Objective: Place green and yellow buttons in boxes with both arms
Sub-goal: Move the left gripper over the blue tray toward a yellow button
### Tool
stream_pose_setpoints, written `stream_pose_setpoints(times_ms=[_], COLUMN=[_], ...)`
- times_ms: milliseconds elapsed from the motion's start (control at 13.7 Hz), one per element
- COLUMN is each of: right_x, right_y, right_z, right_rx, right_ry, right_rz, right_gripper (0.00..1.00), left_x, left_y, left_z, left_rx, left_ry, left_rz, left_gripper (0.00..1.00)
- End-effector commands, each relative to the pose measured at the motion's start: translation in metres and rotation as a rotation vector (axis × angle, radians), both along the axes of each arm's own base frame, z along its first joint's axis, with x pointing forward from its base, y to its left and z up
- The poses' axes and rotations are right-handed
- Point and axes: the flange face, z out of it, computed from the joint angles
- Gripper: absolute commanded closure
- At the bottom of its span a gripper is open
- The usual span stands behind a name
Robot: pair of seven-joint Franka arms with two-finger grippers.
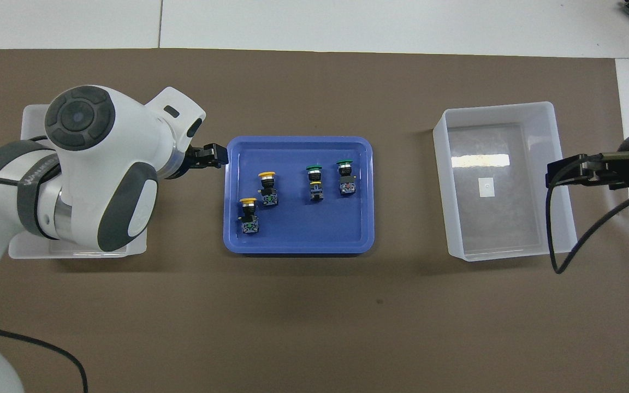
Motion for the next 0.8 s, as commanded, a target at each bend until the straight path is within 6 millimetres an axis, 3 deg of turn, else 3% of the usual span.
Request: stream_pose_setpoints(times_ms=[0,146,438,729], right_x=[0.000,0.001,0.008,0.016], right_y=[-0.005,0.000,0.018,0.036], right_z=[0.001,0.000,-0.002,-0.019], right_rx=[0.024,0.024,0.029,0.035], right_ry=[0.004,0.001,-0.073,-0.125], right_rz=[-0.026,-0.022,0.011,0.039], right_gripper=[0.00,0.00,0.00,0.00], left_x=[-0.008,-0.011,-0.030,-0.047], left_y=[-0.026,-0.027,-0.053,-0.070], left_z=[-0.036,-0.049,-0.082,-0.106], left_rx=[-0.005,-0.003,0.009,0.004], left_ry=[0.002,0.004,0.027,0.025], left_rz=[0.038,0.035,0.000,0.002], left_gripper=[0.00,0.00,0.00,0.00])
